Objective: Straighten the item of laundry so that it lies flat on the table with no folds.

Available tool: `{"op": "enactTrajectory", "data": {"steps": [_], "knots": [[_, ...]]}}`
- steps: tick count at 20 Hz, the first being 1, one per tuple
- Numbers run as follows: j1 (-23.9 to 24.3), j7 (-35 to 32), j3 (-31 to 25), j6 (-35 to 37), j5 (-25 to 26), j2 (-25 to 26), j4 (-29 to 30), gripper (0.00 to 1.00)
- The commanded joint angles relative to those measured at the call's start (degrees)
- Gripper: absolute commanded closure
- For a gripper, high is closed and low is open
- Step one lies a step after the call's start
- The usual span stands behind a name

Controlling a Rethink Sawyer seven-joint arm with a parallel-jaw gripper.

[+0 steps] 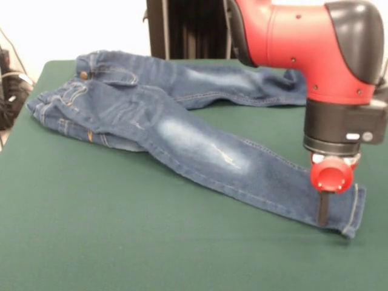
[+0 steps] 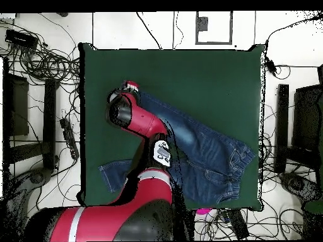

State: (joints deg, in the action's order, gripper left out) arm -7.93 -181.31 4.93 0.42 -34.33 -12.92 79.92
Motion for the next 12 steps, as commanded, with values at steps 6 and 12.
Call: {"op": "enactTrajectory", "data": {"steps": [6, 12], "knots": [[-8.21, -10.59, 2.51, 7.11, -16.91, 7.18, -17.41, 1.00], [-12.28, -17.26, 13.83, 13.97, -23.97, 13.87, -26.60, 1.00]]}}
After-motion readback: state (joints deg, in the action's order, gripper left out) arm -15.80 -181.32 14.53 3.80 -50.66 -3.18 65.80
